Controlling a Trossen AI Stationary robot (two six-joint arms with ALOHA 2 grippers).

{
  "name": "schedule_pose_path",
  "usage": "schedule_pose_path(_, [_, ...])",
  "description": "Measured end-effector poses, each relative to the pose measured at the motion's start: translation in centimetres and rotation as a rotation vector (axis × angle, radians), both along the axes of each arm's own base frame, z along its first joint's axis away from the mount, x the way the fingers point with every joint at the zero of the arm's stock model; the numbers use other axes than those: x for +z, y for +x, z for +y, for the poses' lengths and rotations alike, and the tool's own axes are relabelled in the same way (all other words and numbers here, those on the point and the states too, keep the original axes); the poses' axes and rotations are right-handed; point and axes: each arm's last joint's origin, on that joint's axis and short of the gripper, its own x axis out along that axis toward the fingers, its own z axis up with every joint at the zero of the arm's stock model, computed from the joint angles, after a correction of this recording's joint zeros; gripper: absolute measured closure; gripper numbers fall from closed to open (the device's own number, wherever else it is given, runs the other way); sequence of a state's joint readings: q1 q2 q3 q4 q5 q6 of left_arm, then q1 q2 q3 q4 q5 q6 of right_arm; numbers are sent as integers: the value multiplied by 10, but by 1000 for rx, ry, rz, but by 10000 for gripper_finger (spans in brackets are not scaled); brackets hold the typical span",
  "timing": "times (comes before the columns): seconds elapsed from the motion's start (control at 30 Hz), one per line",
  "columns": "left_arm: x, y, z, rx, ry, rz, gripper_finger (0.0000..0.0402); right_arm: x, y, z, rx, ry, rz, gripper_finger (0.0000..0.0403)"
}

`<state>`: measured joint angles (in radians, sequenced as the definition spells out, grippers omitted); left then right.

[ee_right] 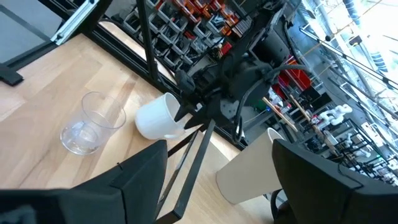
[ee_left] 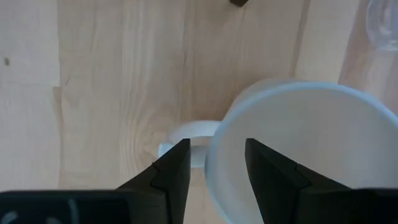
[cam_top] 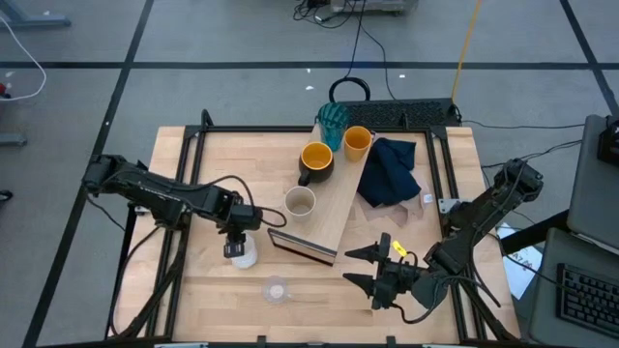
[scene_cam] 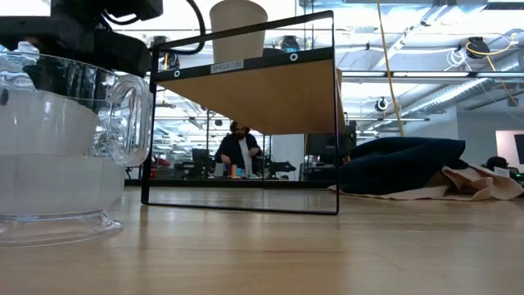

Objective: Stack small to large cups/mugs on shelf
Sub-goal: Put the white mug on the shelf

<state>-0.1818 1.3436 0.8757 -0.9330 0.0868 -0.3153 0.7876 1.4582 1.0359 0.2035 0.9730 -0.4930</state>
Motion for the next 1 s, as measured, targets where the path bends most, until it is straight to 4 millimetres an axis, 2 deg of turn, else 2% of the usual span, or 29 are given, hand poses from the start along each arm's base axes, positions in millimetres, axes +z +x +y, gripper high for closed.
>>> schedule_pose_path(0.33, [-5, 3, -1, 11, -1, 18, 258, 0, 0, 0, 1, -16, 0, 124])
schedule_pose_path(0.43, [-5, 3, -1, 17, -5, 20, 293, 1, 0, 0, 1, -19, -2, 124])
schedule_pose_path(0.6, [-4, 3, -2, 0, -40, 23, 384, 1, 0, 0, 1, -22, -1, 124])
schedule_pose_path(1.0, [-3, 3, -4, -15, -30, 12, 396, 1, 0, 0, -3, -37, 1, 124])
